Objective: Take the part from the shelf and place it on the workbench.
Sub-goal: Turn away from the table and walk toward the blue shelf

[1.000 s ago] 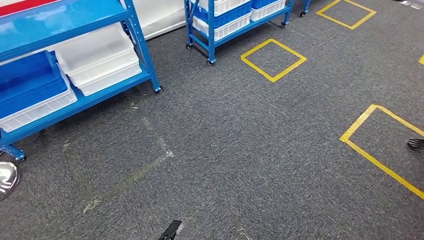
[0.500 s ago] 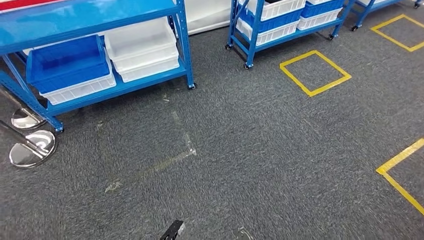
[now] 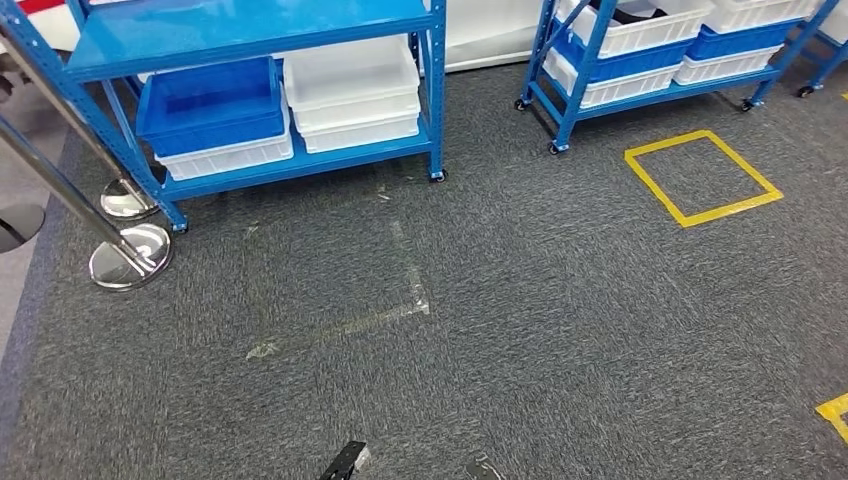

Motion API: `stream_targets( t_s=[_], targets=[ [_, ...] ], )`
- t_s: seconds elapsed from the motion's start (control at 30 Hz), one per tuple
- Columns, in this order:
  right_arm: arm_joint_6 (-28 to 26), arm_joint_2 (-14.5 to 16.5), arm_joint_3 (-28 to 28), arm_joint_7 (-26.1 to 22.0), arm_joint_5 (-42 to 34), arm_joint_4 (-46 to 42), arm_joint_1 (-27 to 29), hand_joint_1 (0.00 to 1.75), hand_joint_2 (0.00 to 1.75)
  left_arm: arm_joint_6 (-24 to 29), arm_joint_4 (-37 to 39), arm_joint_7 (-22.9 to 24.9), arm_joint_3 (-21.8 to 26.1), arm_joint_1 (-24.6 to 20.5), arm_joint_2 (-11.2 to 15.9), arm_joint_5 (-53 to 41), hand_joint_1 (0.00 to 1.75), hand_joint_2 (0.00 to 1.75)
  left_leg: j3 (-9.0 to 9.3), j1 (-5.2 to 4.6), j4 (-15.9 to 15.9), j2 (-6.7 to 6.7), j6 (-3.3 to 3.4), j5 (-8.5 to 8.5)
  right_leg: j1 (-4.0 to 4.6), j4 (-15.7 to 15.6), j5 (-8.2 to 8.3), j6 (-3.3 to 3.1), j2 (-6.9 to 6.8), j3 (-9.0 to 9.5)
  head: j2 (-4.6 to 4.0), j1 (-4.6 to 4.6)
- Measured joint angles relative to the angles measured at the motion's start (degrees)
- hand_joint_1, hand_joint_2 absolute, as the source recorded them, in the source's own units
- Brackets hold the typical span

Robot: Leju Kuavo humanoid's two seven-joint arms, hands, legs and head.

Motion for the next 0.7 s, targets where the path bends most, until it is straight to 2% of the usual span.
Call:
stream_targets(
  t_s=[0.03,0.07,0.13,0.2,0.23,0.27,0.3,0.33,0.37,0.4,0.47,0.5,0.53,0.57,0.6,0.63,0.7],
  targets=[
    [0.05,0.01,0.01,0.07,-0.04,-0.04,-0.05,0.00,0.00,0.02,0.00,-0.01,0.00,0.07,0.01,0.00,0.00,0.00,0.02,0.07,-0.25,-0.66,0.39,0.02,0.07,-0.24,-0.11,0.29,-0.59,0.29,0.01,0.03],
    [0.07,0.00,0.02,0.11,-0.08,-0.08,-0.12,0.00,0.00,0.05,0.00,-0.01,0.00,0.19,0.00,0.01,0.00,0.00,0.24,0.19,-0.63,-1.34,0.72,0.11,0.02,-0.22,-0.42,0.57,-0.51,0.56,0.00,0.13],
    [0.05,-0.02,0.04,0.14,-0.18,-0.15,-0.30,0.00,0.00,0.13,-0.01,-0.03,0.00,0.23,-0.04,0.01,0.00,0.00,0.92,0.55,-1.47,-2.53,1.57,0.31,-0.13,2.49,-2.23,0.95,1.96,-0.36,0.00,0.45],
    [0.04,-0.04,0.08,0.14,-0.35,-0.14,-0.27,0.00,0.00,0.20,-0.02,-0.03,0.00,0.21,-0.13,0.02,0.00,0.00,1.19,0.66,-1.74,-3.74,2.17,0.29,-0.22,9.75,-5.28,1.04,4.98,-4.17,-0.01,0.84],
    [0.04,-0.06,0.12,0.14,-0.42,-0.13,-0.15,0.00,0.00,0.21,-0.02,-0.03,0.00,0.22,-0.16,0.02,0.00,0.00,1.21,0.64,-1.70,-4.50,2.32,0.21,-0.22,13.46,-6.33,1.09,5.54,-6.39,-0.01,0.90],
    [0.04,-0.09,0.18,0.16,-0.49,-0.13,0.00,0.00,0.00,0.21,-0.03,-0.03,0.00,0.28,-0.20,0.04,0.00,0.00,1.26,0.63,-1.64,-5.34,2.37,0.13,-0.22,15.72,-6.41,1.17,5.76,-8.01,-0.01,0.91],
    [0.04,-0.13,0.24,0.18,-0.53,-0.12,0.11,0.00,0.00,0.21,-0.03,-0.03,0.00,0.35,-0.21,0.06,0.00,0.00,1.35,0.64,-1.53,-6.21,2.34,0.04,-0.27,15.84,-5.31,1.24,5.88,-8.68,-0.01,0.91],
    [0.03,-0.15,0.28,0.19,-0.56,-0.12,0.15,0.00,0.00,0.21,-0.03,-0.03,0.00,0.40,-0.21,0.07,0.00,0.00,1.45,0.69,-1.36,-7.05,2.24,-0.09,-0.36,14.02,-3.34,1.30,6.05,-8.38,-0.01,0.92],
    [0.03,-0.17,0.32,0.20,-0.59,-0.12,0.13,0.00,0.00,0.20,-0.03,-0.03,0.00,0.42,-0.24,0.08,0.00,0.00,1.53,0.76,-1.06,-7.89,2.06,-0.31,-0.53,10.36,-0.80,1.34,6.65,-7.23,-0.01,0.93],
    [0.03,-0.18,0.33,0.20,-0.59,-0.11,0.10,0.00,0.00,0.20,-0.04,-0.02,0.00,0.41,-0.26,0.09,0.00,0.00,1.48,0.74,-0.65,-8.63,1.78,-0.58,-0.71,6.84,0.97,1.35,7.86,-6.00,-0.01,0.97],
    [0.04,-0.18,0.35,0.20,-0.59,-0.08,0.02,0.00,0.00,0.21,-0.05,-0.01,0.00,0.36,-0.30,0.13,0.00,0.00,0.97,0.75,0.15,-9.95,1.13,-0.98,-0.97,2.35,2.34,1.12,9.94,-4.33,0.00,0.97],
    [0.04,-0.18,0.37,0.24,-0.59,-0.05,0.03,0.00,0.00,0.22,-0.05,-0.01,0.00,0.38,-0.30,0.15,0.00,0.00,0.66,0.79,0.23,-10.51,0.78,-0.95,-0.89,2.09,2.02,0.88,10.29,-4.17,0.01,0.99],
    [0.03,-0.18,0.38,0.34,-0.59,-0.04,0.02,0.00,0.00,0.22,-0.05,-0.01,0.00,0.45,-0.30,0.18,0.00,0.00,0.44,0.92,0.18,-11.07,0.44,-0.84,-0.82,1.90,2.04,0.54,9.88,-4.06,0.01,0.97],
    [0.03,-0.19,0.39,0.51,-0.59,-0.05,0.01,0.00,0.00,0.22,-0.05,-0.02,0.00,0.53,-0.28,0.20,0.00,0.00,0.25,1.03,0.20,-11.06,0.12,-0.82,-0.79,1.68,2.17,0.20,9.26,-3.89,0.00,0.98],
    [0.01,-0.19,0.39,0.67,-0.60,-0.07,-0.01,0.00,0.00,0.23,-0.06,-0.02,-0.01,0.56,-0.27,0.21,0.00,0.00,-0.10,1.02,0.78,-10.19,-0.19,-1.17,-0.83,1.44,2.26,-0.19,8.70,-3.67,0.00,0.83],
    [-0.05,-0.19,0.39,0.82,-0.60,-0.08,-0.05,0.00,0.00,0.24,-0.06,-0.03,-0.01,0.49,-0.27,0.23,0.00,0.00,-0.89,0.97,2.38,-8.79,-0.48,-2.02,-0.91,1.17,2.33,-0.52,8.05,-3.43,-0.01,0.65],
    [-0.24,-0.19,0.39,1.05,-0.77,-0.07,-0.02,0.00,0.00,0.27,-0.08,-0.04,-0.02,0.18,-0.27,0.32,0.00,0.00,-3.87,0.92,8.46,-5.63,-0.97,-4.85,-0.85,0.93,2.19,-0.98,6.78,-3.01,-0.01,0.32]
  ],
)
